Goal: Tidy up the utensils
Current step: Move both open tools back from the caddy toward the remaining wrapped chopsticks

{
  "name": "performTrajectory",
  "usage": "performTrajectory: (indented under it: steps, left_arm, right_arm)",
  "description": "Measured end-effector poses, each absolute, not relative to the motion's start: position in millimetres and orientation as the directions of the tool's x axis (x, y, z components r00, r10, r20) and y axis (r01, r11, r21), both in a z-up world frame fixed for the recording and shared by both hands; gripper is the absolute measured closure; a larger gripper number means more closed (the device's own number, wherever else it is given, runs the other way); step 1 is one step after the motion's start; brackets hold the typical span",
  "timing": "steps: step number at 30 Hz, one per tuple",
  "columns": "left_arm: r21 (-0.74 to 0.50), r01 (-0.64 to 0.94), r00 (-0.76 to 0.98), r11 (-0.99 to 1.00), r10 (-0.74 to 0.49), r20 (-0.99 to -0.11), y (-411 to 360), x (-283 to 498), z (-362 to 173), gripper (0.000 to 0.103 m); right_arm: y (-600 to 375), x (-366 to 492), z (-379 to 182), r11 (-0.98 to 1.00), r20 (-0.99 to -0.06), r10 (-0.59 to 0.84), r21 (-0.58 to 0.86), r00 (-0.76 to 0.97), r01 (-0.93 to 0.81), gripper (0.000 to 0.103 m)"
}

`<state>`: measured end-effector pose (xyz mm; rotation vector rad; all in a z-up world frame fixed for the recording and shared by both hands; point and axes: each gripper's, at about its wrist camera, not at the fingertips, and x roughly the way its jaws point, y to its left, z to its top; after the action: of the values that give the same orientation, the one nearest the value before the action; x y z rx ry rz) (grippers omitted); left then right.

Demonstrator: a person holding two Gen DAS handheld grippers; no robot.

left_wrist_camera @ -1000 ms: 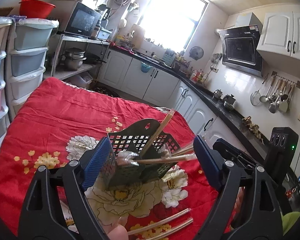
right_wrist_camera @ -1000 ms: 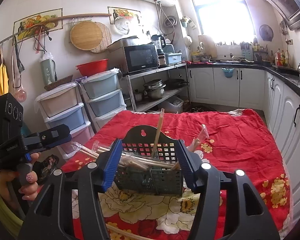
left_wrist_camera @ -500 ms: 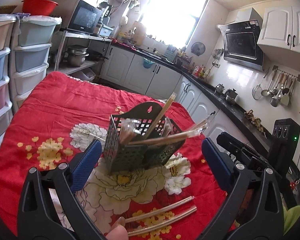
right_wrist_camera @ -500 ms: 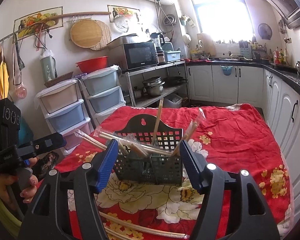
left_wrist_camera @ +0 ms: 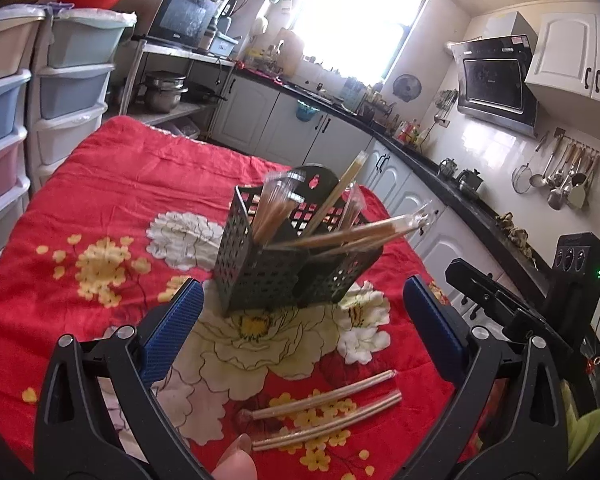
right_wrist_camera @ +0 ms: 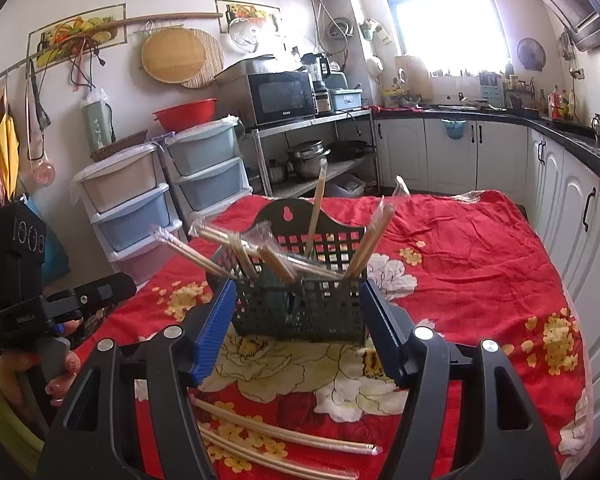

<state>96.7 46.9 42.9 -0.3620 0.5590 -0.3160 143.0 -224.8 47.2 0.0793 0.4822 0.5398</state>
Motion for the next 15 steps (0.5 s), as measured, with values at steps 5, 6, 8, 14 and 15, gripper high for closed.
performTrajectory:
  steps: [5,6,8,14,15]
  left_arm:
    - [-0.419,0.183,0.793,0.889,-0.385,-0.472,47,95,35,0.011]
    - [-0.419,0.182,0.791,0.890,-0.385,-0.475,47,94,33,0.011]
    - [-0.421,0.180,0.788,0.889,-0.386,-0.480,47,94,31,0.011]
    - [-0.433,0.162,0.778,0.887,-0.385,-0.497,50,90,21,0.011]
    - [-0.434,0.160,0.776,0.887,-0.384,-0.500,50,89,20,0.011]
  right_arm:
    - [-225,140,38,0.858,-0.441,0.510,0.195,0.739,-0.476,0.041]
    - [-225,140,36,0.858,-0.447,0.508,0.194,0.736,-0.475,0.041]
    - [-225,139,33,0.859,-0.456,0.507,0.196,0.732,-0.473,0.041]
    - [-228,138,21,0.861,-0.484,0.502,0.205,0.717,-0.465,0.041]
    - [-228,138,18,0.862,-0.488,0.502,0.207,0.714,-0.464,0.041]
